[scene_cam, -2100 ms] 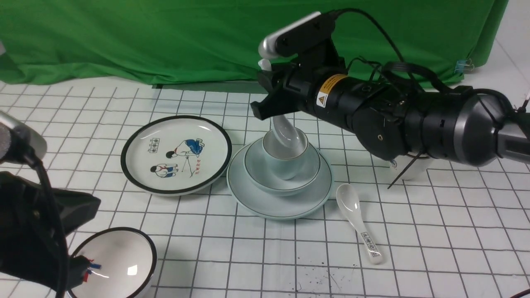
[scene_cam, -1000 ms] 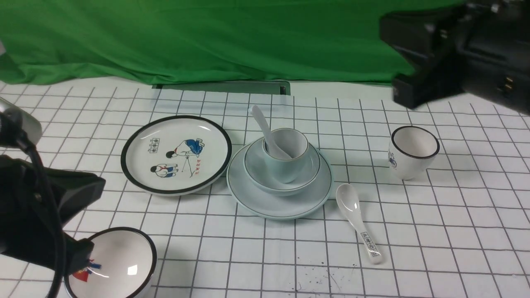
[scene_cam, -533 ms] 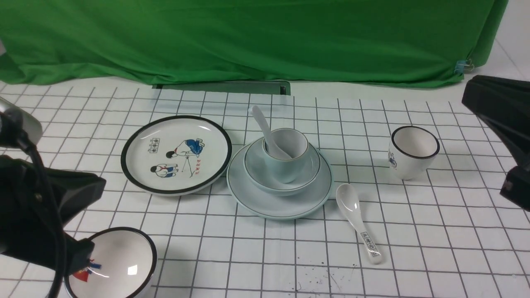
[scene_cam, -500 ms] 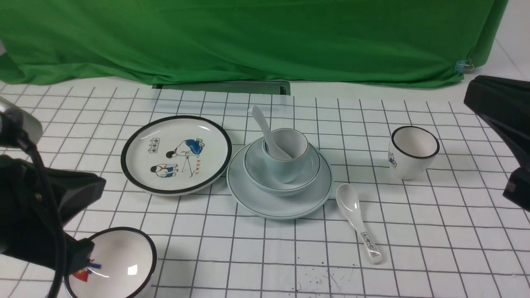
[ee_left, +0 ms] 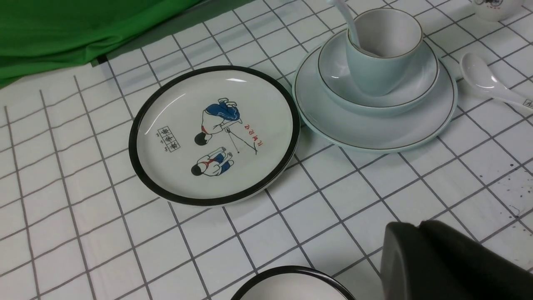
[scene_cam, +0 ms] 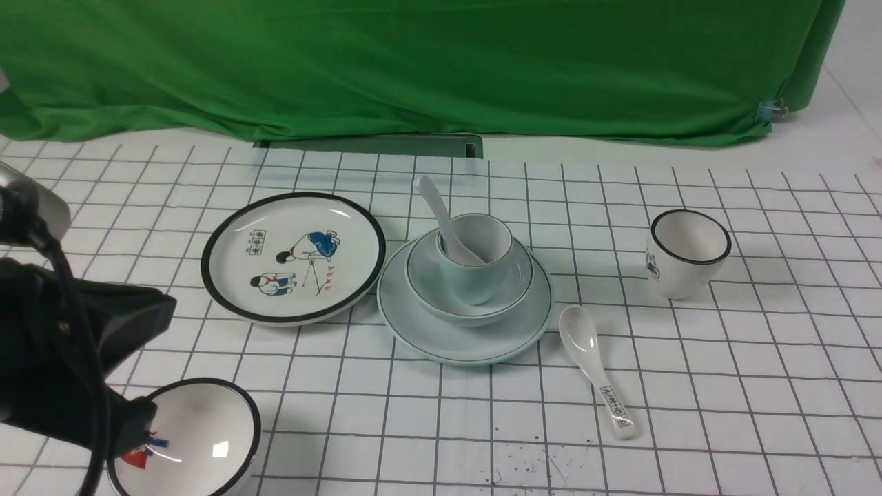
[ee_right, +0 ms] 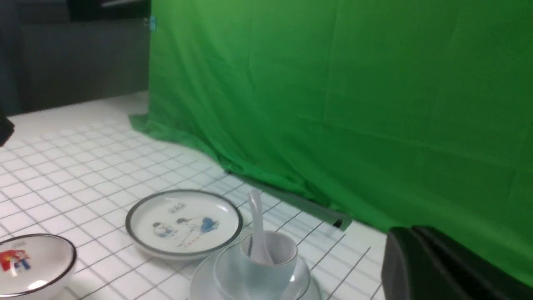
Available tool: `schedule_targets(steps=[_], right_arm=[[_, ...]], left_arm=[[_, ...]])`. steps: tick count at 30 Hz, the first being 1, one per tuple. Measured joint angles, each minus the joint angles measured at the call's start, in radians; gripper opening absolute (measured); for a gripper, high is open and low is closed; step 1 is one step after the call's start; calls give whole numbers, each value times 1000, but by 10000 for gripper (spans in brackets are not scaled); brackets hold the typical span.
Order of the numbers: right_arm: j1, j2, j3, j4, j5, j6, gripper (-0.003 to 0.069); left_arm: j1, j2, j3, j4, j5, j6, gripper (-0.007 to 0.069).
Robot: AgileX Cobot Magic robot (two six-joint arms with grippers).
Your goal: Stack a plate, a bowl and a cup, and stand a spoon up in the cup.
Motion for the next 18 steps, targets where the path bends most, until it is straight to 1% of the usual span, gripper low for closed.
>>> schedule_targets(steps=[2,3,4,5,6,7,9,11,12,14,15,18], right_arm=[[-32,-43,64,10,-38,-5,7],[-110,-104,131,22,-59,-8,7],[-120,-110,148,22,-68,-8,7],[-205,-149,207,22,-74,-6,7],[-262,-178,259,27,-85,6,7],[-274,-182,259,27,-85,6,7],[-431,-230,377,29,-106,60,7],[-521,-257,431,13,-102,92,7],[-529,-259,438,6,-99,96,7],[-618,-295,451,-33,-52,131,7],[-645,-312,452,-42,-34,135,7],[-687,-332,453,-56,29,133,7]], left_arm=[[0,0,0,0,0,0,-29],[0,0,0,0,0,0,-29],[0,0,0,0,0,0,-29],[0,0,0,0,0,0,-29],[0,0,0,0,0,0,-29],[0,0,0,0,0,0,-29],[0,0,0,0,0,0,-29],[0,0,0,0,-1,0,-29],[0,0,0,0,-1,0,-29],[0,0,0,0,-1,0,-29],[0,0,0,0,-1,0,-29],[0,0,0,0,-1,0,-29]])
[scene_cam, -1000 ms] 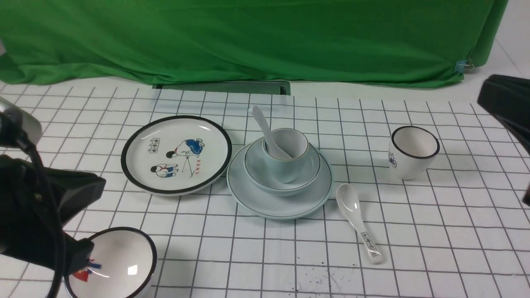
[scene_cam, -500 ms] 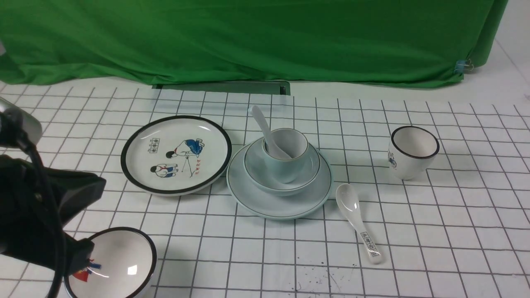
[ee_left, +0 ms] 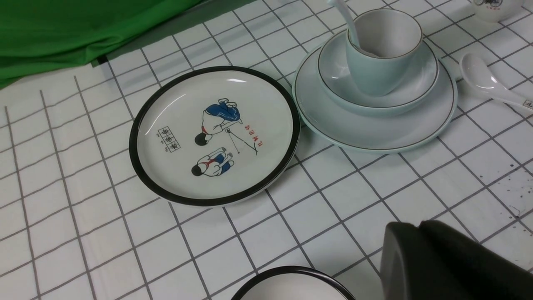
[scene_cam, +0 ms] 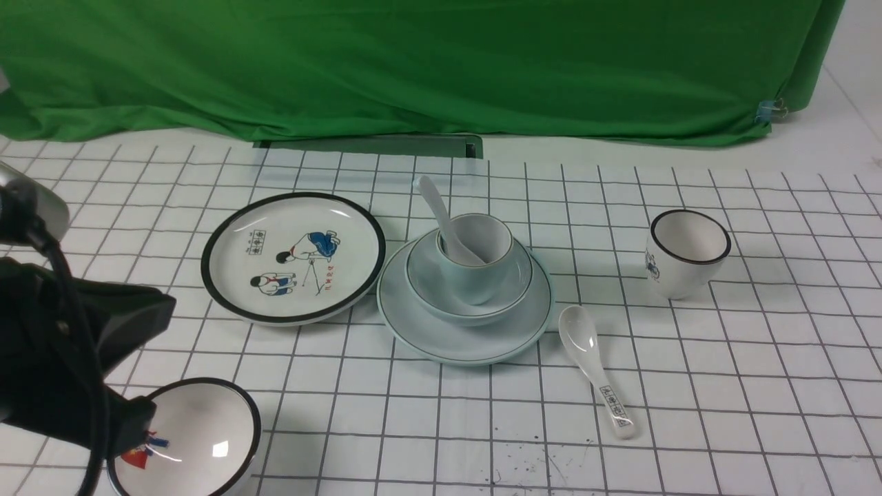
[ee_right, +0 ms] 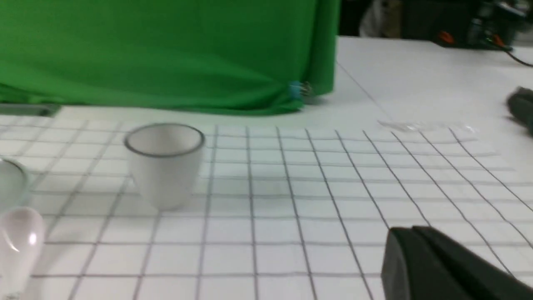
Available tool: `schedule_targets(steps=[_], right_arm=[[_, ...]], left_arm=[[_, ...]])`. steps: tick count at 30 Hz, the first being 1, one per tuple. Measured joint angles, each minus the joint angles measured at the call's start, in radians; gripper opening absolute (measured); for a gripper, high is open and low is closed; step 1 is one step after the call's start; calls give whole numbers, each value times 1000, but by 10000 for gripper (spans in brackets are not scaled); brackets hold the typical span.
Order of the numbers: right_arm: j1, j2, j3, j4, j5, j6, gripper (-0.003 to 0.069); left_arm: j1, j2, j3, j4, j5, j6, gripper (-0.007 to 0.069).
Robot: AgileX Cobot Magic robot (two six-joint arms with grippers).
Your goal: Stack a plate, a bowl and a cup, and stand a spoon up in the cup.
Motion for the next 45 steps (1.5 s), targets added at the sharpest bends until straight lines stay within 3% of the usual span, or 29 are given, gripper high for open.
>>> schedule_targets(steps=[8,33,35,39,42,45], right_arm=[[-6,-3,0,1,118,-2,7],[-8,-3,0,2,122,-3,50],[-8,-4,0,2,122,-3,54],[-8,-4,0,2,122,-3,68],[-8,-4,0,2,122,-3,72],[-8,-4,0,2,122,-3,80]], left_arm=[[0,0,0,0,0,0,-29],[0,-9,17,11,-32,0,-29],[1,-40,56,29,-87,0,-29],[59,-214,250,56,-369,23,-29],[145,-377,424,24,-603,26,-29],[236,-509,555,0,-704,28,-29]])
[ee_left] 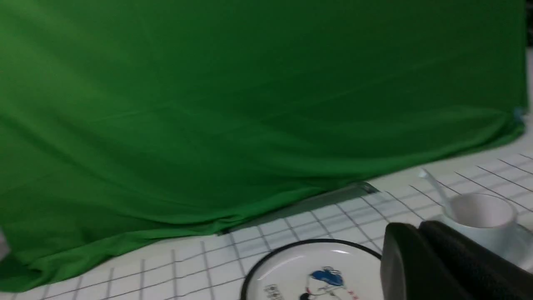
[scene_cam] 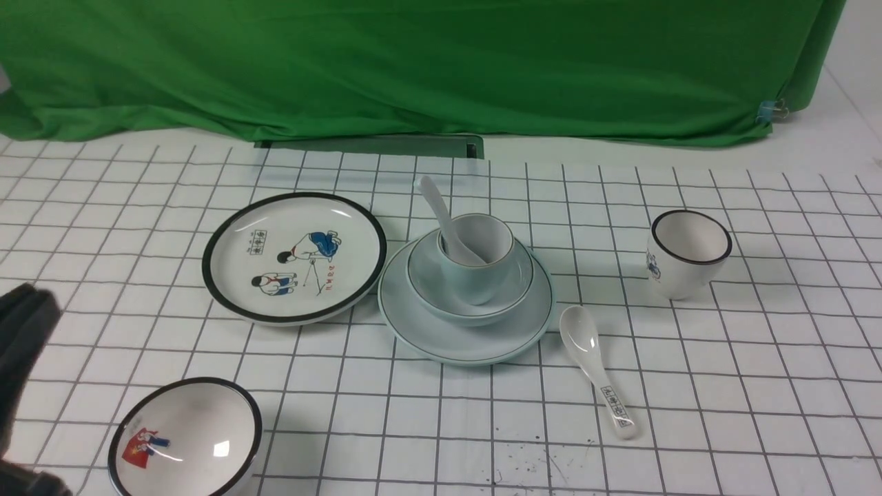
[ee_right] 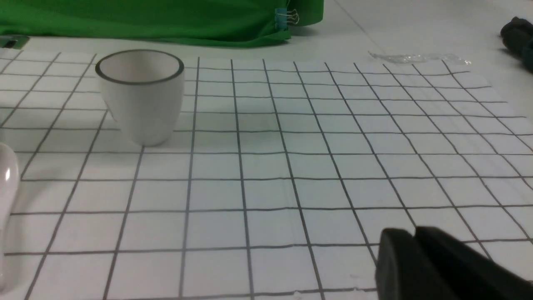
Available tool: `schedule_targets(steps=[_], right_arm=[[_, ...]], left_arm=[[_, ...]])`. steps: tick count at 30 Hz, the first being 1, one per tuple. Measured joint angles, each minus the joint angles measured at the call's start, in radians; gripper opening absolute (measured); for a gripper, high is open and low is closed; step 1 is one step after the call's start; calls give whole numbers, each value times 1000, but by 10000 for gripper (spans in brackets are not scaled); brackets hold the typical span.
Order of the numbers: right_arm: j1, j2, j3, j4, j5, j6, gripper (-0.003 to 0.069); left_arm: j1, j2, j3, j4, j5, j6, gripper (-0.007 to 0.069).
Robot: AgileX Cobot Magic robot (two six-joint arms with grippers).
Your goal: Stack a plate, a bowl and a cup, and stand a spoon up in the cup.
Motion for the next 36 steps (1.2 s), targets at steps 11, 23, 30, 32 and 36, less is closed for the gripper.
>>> schedule_targets(steps=[11,23,30,32,36], right_arm=[[0,0,0,0,1,0,104],[0,0,0,0,2,0,123],[0,0,0,0,2,0,136],[0,0,0,0,2,0,143],[0,0,0,0,2,0,152]], left_arm=[[243,-206,182,-51,133,-104,-29],[249,-206,182,-94,296,-101,-29],[249,-206,182,-94,296,-101,-29],[249,-206,182,-94,294,-95,-29],[249,-206,182,-94,294,-90,-29]])
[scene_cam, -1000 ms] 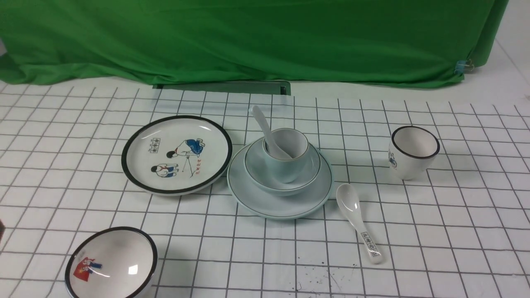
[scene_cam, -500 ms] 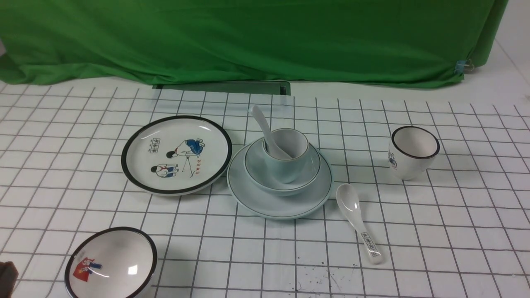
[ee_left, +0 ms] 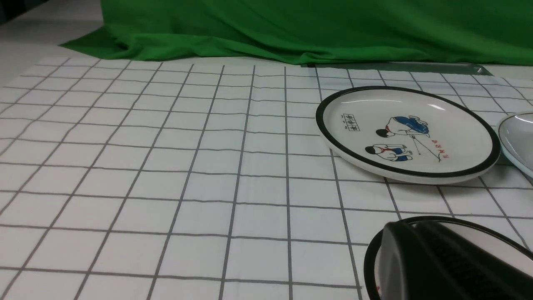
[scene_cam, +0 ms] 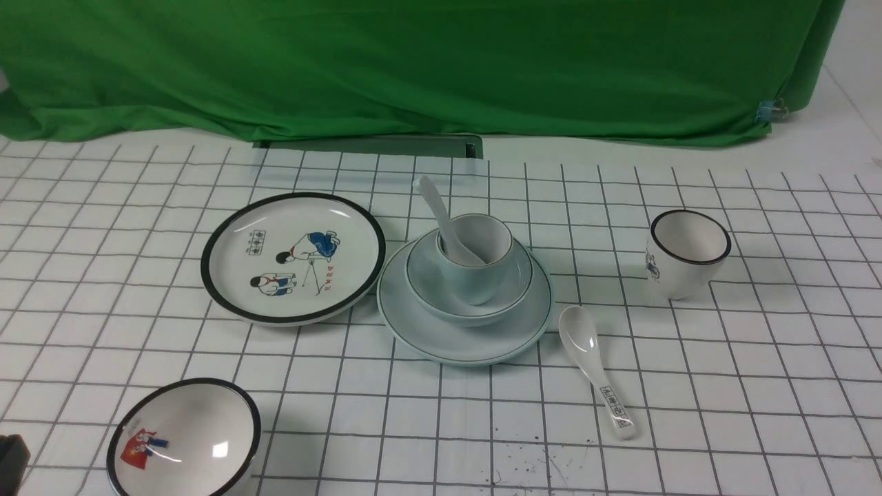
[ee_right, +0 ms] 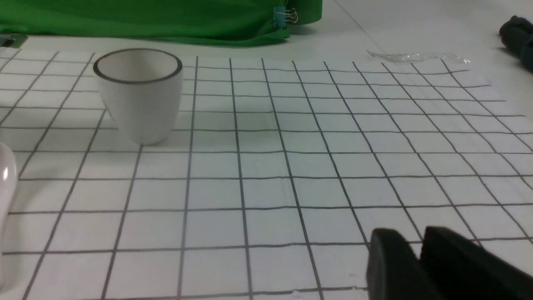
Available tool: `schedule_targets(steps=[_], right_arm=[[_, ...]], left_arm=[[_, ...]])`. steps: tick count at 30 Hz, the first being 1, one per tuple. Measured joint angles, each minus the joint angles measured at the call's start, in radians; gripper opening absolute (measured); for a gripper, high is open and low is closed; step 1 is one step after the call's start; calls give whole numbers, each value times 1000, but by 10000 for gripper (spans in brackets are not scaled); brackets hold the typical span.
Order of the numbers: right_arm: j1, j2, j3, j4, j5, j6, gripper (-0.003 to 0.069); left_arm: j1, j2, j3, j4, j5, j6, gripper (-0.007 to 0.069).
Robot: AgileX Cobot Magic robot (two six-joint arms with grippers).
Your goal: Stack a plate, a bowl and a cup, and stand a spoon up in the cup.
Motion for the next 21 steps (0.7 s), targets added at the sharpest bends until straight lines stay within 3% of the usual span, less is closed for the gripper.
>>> schedule_targets(steps=[21], right_arm=[[0,0,0,0,0,0,191]], left_arm=[[0,0,0,0,0,5,-28]])
